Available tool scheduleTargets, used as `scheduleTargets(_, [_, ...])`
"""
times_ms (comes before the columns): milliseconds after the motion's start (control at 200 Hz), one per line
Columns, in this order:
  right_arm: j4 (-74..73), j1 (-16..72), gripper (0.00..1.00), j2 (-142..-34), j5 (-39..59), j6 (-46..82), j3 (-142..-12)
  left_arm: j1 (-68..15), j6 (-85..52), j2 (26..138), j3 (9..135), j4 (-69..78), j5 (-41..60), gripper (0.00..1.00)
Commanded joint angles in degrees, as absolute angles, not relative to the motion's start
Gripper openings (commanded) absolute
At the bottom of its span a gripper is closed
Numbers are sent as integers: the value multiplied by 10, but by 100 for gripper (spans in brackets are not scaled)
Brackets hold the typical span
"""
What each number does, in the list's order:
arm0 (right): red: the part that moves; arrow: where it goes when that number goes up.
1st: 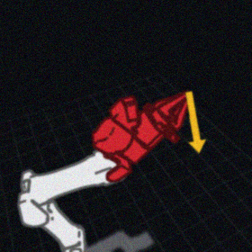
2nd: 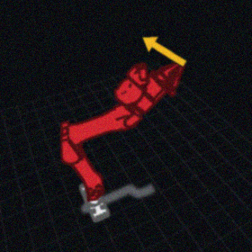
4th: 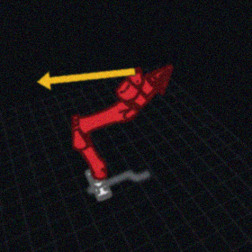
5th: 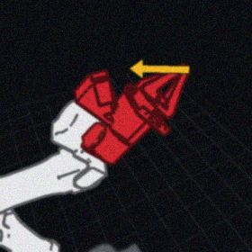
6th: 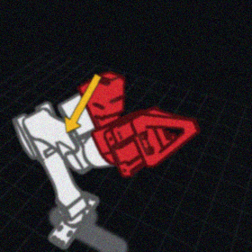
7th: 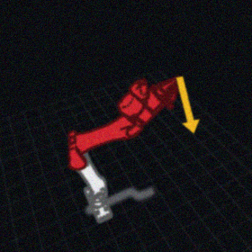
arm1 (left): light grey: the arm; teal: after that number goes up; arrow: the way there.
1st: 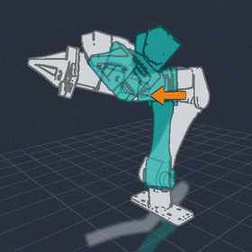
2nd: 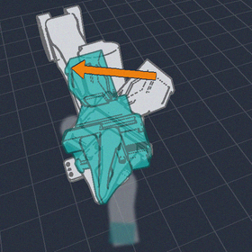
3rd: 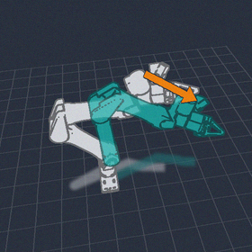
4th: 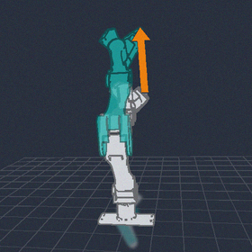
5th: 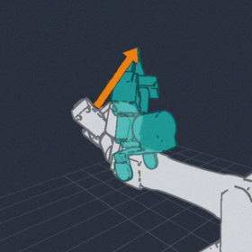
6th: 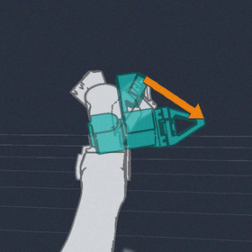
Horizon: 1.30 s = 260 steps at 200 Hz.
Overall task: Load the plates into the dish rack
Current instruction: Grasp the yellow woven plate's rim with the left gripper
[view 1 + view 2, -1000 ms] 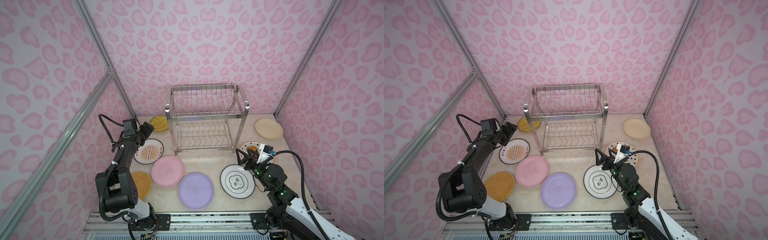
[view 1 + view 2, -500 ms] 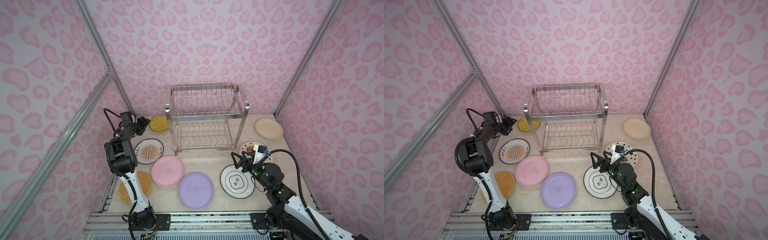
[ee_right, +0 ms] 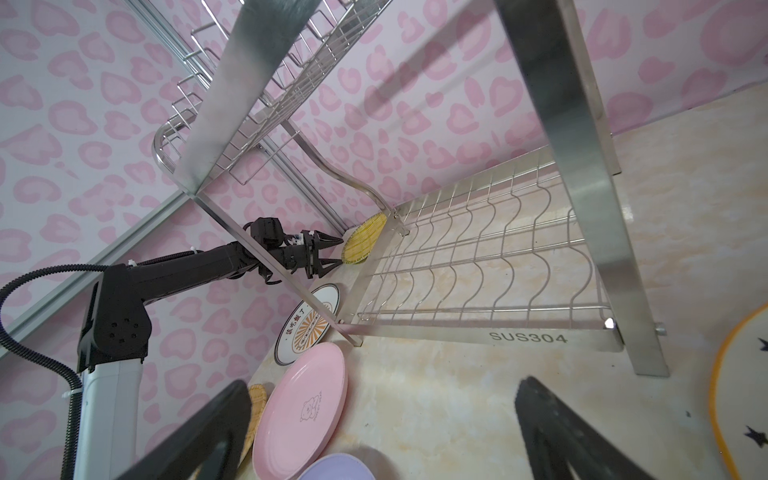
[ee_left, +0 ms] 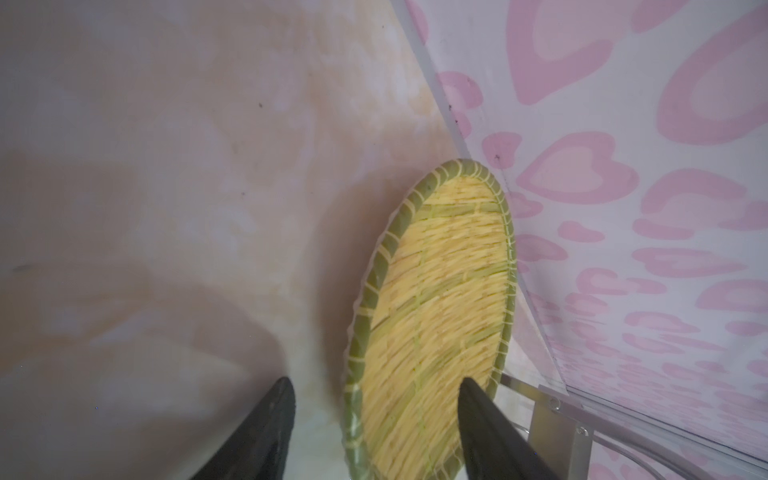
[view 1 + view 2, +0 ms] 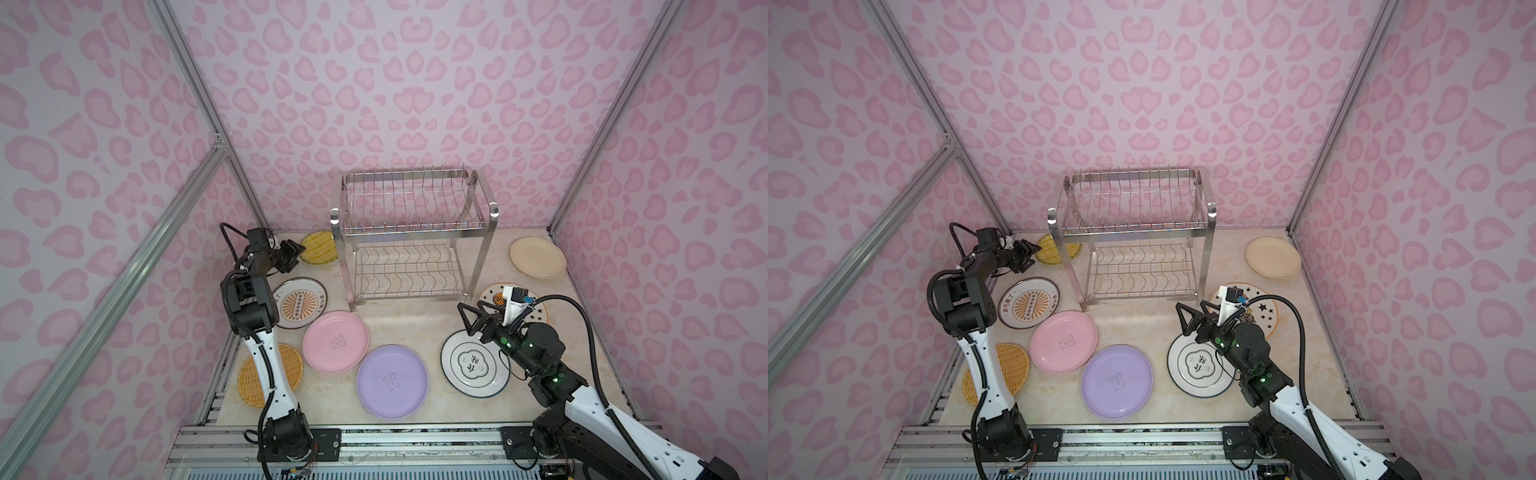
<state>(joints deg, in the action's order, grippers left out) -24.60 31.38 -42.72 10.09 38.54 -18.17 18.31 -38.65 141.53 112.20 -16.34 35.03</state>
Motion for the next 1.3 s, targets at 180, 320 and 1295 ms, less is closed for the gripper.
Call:
scheduleTargets(180, [-278, 314, 100, -438, 100, 406, -175, 178, -391, 1443, 1134, -168, 381, 53])
scheduleTargets(320, [-280, 315, 100, -439, 100, 411, -173, 177, -406, 1456, 1131, -159, 387, 49])
scheduleTargets(1295, [-235, 314, 100, -380, 76, 420, -162, 192, -590, 1268, 904, 64, 382, 4])
